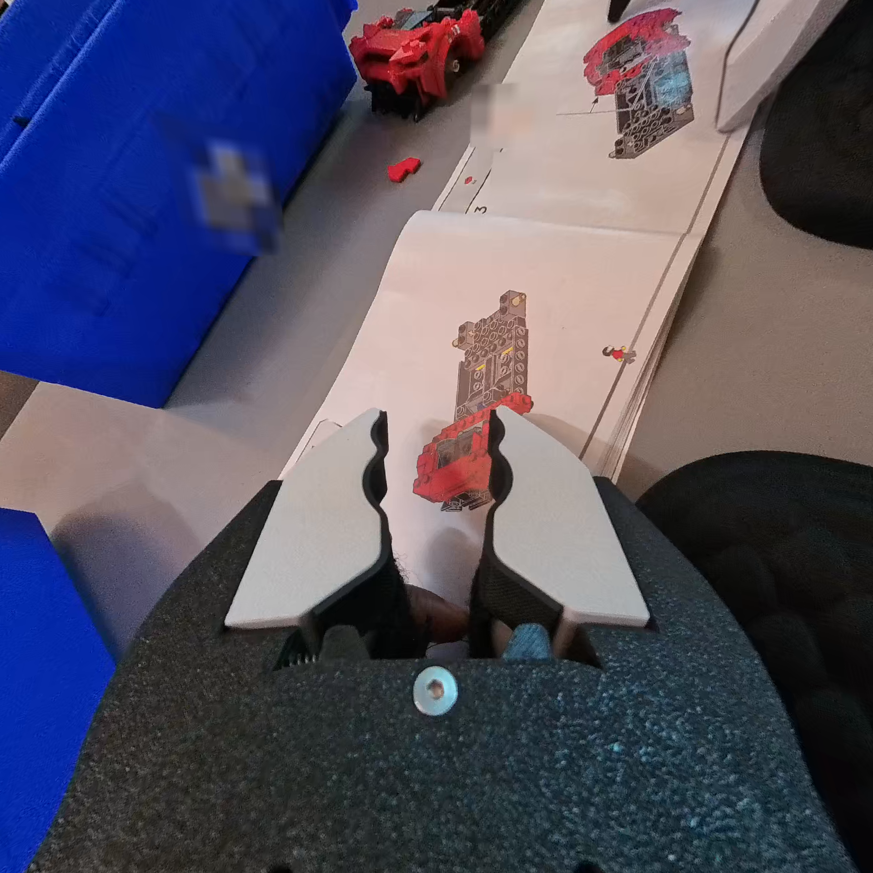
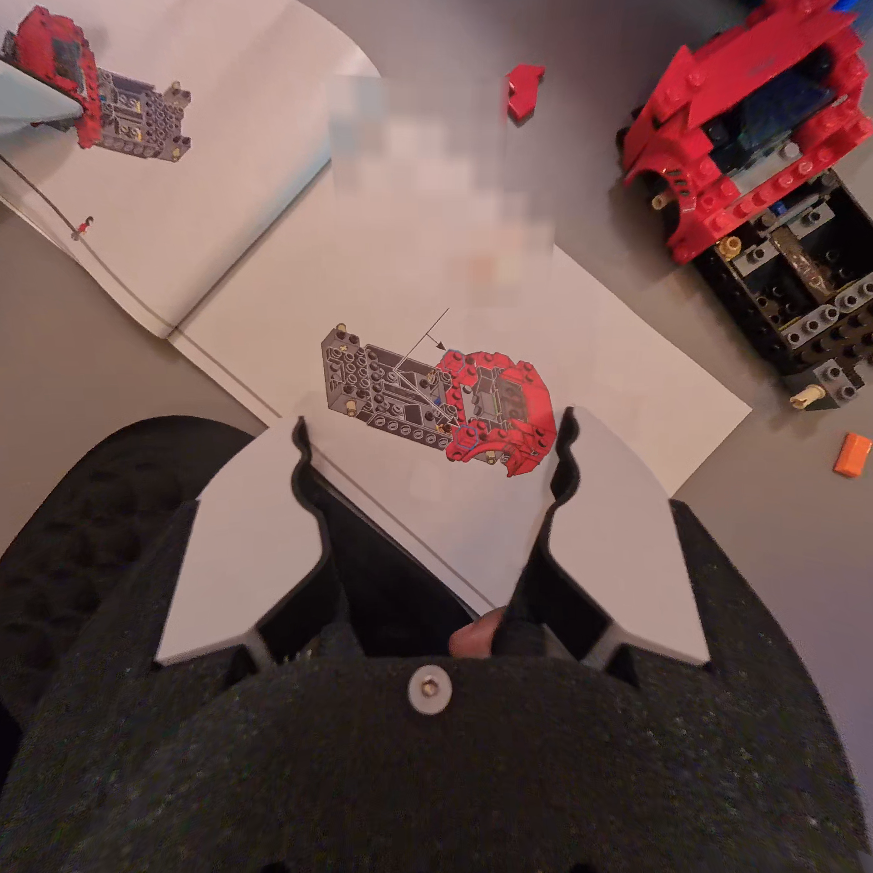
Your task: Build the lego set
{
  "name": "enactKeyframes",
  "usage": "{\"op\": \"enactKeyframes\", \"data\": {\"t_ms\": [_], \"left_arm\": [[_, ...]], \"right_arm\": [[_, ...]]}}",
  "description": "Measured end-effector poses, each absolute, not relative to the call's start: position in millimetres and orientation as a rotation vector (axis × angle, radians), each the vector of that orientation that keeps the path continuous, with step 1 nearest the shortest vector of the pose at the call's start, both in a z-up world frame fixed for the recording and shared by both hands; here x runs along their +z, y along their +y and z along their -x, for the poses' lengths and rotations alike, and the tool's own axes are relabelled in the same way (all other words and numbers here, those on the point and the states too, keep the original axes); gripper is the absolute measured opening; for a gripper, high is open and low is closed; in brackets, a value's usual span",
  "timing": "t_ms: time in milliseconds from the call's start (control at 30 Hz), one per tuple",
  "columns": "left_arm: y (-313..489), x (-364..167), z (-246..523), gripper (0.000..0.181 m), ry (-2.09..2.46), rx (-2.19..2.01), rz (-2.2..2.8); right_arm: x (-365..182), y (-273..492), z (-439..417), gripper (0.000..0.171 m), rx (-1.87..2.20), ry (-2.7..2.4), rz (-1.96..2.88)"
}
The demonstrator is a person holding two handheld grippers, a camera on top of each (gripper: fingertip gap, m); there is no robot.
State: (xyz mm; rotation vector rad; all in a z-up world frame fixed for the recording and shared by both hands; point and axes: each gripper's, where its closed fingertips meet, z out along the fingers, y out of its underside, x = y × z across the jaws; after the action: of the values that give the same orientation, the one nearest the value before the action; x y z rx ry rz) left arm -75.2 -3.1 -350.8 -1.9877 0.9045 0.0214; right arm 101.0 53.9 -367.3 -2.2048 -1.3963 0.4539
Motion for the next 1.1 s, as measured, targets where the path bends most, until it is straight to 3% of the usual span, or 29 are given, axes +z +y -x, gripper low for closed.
{"op": "enactKeyframes", "data": {"t_ms": [267, 300, 367, 467, 800, 1000, 1100], "left_arm": [[-2.9, -352.0, 75.1, 0.036, 0.909, 0.025, 1.992], [-2.8, -351.8, 75.2, 0.037, 0.907, 0.025, 1.992], [-2.6, -351.9, 75.5, 0.037, 0.905, 0.025, 1.993], [-2.9, -352.3, 74.8, 0.036, 0.911, 0.020, 1.994], [-2.5, -355.0, 75.2, 0.020, 0.919, 0.034, 2.008], [-2.2, -355.8, 75.5, 0.018, 0.911, 0.019, 2.021], [-2.0, -355.5, 76.0, 0.018, 0.906, 0.020, 2.021]], "right_arm": [[-362.8, 42.3, -88.8, 0.064, 0.517, -1.476, 2.145], [-358.8, 40.3, -88.9, 0.066, 0.579, -1.479, 2.140], [-340.9, 48.5, -92.9, 0.088, 0.710, -1.355, 2.109], [-348.9, 68.0, -117.7, 0.119, 0.564, -1.343, 2.122], [-369.2, 66.0, -106.4, 0.113, 0.464, -1.390, 2.197], [-364.3, 51.9, -88.3, 0.077, 0.506, -1.483, 2.134], [-359.0, 38.2, -72.3, 0.033, 0.657, -1.539, 2.070]]}}
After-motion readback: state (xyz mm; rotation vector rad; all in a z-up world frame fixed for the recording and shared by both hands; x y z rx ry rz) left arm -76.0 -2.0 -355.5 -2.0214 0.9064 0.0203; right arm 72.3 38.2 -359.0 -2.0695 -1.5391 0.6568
